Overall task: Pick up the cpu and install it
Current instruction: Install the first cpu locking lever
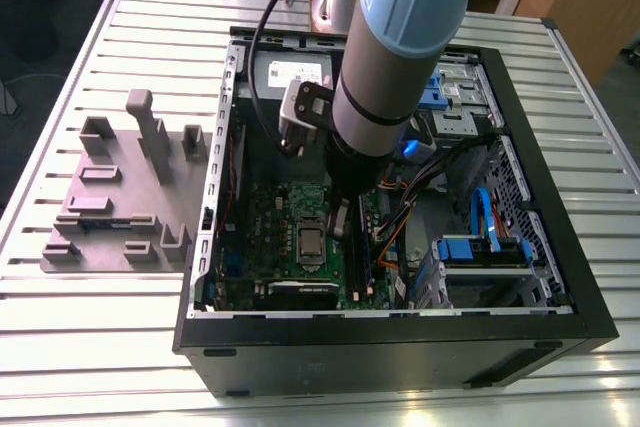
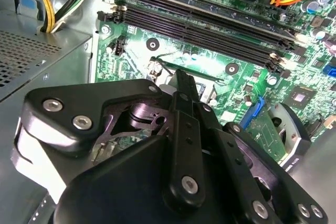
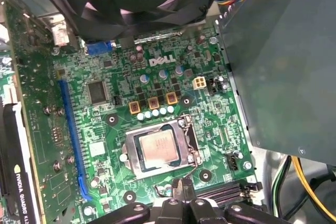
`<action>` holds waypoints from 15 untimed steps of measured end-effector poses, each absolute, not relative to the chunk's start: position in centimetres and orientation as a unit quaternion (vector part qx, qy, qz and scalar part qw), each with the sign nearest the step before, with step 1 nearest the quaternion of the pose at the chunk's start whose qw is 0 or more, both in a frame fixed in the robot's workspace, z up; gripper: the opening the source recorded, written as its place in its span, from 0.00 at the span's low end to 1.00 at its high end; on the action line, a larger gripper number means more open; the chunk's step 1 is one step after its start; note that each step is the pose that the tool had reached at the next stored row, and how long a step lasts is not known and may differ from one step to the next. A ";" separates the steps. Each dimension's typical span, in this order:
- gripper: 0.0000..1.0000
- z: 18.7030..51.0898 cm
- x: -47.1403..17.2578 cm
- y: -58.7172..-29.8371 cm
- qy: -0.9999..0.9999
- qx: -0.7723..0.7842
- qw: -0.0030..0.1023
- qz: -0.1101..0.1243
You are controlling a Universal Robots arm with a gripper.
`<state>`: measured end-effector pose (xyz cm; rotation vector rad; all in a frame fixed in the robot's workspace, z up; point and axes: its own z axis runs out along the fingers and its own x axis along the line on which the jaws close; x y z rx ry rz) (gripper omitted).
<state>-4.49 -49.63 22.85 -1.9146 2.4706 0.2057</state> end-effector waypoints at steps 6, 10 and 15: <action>0.10 22.7 -4.5 -49.6 0.765 -0.641 0.005 0.064; 0.10 22.6 -4.5 -49.7 0.757 -0.650 0.004 0.063; 0.10 22.5 -4.5 -49.8 0.752 -0.657 0.001 0.059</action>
